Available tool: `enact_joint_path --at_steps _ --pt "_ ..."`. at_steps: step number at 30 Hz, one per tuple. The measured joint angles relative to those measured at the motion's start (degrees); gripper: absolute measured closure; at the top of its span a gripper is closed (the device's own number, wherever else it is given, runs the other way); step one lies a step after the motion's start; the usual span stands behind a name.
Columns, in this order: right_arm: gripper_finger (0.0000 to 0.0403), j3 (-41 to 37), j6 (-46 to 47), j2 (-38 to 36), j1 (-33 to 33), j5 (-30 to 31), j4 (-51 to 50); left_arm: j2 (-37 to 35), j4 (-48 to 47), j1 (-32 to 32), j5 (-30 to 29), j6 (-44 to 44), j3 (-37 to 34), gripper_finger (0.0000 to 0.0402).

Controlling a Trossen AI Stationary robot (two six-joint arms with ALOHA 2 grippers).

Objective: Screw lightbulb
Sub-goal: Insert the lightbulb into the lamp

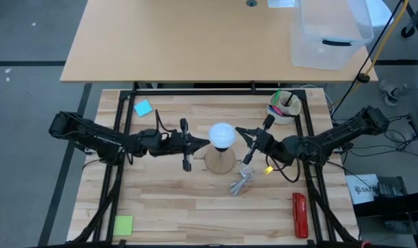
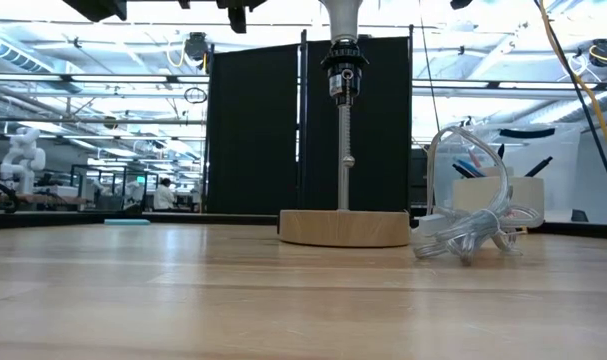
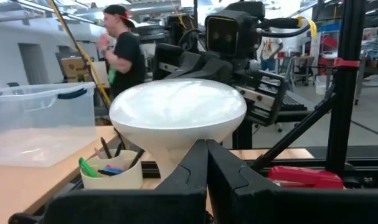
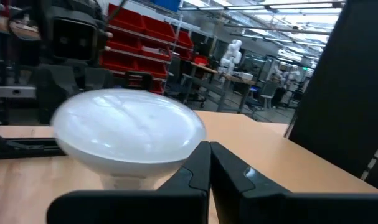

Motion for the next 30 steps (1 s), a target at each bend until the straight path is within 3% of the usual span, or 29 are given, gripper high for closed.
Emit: enact_joint_path --at_steps 30 --pt "0.0403 0.04 1.15 -0.09 4.71 -0.16 -1.99 -0.02 -0.43 3.21 1.46 -0.61 -0.06 0.0401"
